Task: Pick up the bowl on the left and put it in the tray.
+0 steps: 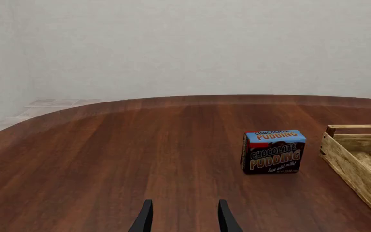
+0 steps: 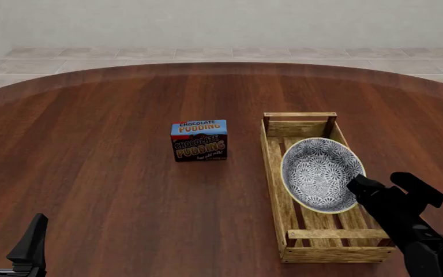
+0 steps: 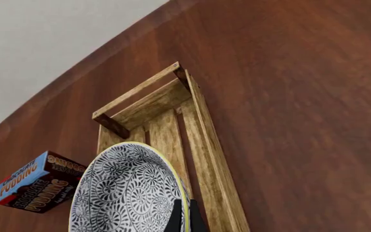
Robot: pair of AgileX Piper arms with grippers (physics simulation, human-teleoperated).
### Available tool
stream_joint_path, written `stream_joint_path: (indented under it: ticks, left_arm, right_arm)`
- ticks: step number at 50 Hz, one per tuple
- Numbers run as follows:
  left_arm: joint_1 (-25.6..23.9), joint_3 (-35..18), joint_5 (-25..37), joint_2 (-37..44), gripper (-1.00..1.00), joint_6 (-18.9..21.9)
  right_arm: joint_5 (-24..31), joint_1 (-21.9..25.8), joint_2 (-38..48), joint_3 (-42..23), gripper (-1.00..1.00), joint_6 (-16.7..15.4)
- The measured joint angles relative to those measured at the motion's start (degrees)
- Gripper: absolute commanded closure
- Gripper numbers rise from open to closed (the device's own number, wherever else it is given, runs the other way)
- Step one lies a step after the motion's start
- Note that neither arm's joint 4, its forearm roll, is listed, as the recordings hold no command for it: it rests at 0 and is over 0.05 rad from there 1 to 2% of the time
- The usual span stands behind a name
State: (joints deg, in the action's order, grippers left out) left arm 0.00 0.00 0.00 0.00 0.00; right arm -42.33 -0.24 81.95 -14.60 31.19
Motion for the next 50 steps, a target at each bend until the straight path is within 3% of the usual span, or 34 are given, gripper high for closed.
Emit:
stream_joint_path:
  ticks: [50]
  left_arm:
    - [0.00,0.00,0.00,0.00,-1.00,0.00]
  right_arm:
    - [-2.37,0.16,3.12,-0.23,1.00,-1.29]
